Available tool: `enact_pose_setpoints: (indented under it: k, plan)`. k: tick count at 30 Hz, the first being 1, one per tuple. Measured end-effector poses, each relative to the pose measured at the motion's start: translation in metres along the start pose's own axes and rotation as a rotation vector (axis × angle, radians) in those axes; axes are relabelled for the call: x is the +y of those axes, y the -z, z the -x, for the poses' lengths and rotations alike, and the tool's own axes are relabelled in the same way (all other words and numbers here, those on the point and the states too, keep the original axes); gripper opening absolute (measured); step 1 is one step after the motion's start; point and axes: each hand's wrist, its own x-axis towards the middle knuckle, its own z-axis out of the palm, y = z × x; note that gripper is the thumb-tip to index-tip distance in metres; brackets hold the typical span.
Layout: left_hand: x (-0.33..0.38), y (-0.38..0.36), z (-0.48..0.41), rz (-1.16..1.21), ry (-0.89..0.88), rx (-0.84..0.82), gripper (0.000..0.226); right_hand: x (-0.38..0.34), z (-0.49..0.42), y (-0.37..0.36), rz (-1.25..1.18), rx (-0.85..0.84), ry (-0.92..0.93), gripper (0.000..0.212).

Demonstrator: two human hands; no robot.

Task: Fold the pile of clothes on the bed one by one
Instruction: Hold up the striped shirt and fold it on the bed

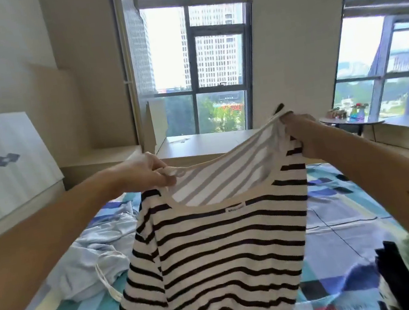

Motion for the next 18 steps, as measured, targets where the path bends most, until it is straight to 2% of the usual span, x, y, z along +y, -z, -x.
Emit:
enact_pose_setpoints:
  k: [4,6,7,8,10,12,14,15,17,18]
  plan:
    - [-0.006,0.026,-0.028,0.376,0.033,0.386,0.026,-0.052,0.003,0.001,0.291,-0.094,0.298,0.034]
    - [-0.014,0.043,-0.034,0.503,0.067,0.481,0.024,-0.062,-0.004,0.015,0.516,-0.075,0.414,0.029]
    - [-0.015,0.051,-0.035,0.524,0.074,0.477,0.031,-0.065,-0.008,0.023,0.617,-0.072,0.451,0.024]
    - [-0.018,0.056,-0.038,0.502,0.083,0.484,0.040,-0.066,-0.010,0.030,0.697,-0.075,0.463,0.020]
    - [-0.013,0.066,-0.034,0.324,0.075,0.576,0.041,-0.066,-0.015,0.042,0.772,-0.066,0.442,0.016]
    - [-0.008,0.075,-0.031,0.100,-0.072,0.621,0.031,-0.065,-0.018,0.048,0.761,-0.018,0.429,0.012]
    - [-0.006,0.079,-0.024,-0.206,-0.176,0.561,0.019,-0.065,-0.018,0.052,0.765,0.060,0.447,0.014]
    - [-0.007,0.079,-0.021,-0.341,-0.164,0.542,0.020,-0.065,-0.018,0.054,0.791,0.106,0.457,0.019]
    - [-0.015,0.074,-0.022,-0.398,-0.088,0.467,0.021,-0.063,-0.014,0.057,0.868,0.196,0.469,0.024]
    - [-0.018,0.068,-0.020,-0.313,-0.045,0.395,0.023,-0.062,-0.012,0.057,0.891,0.222,0.471,0.025]
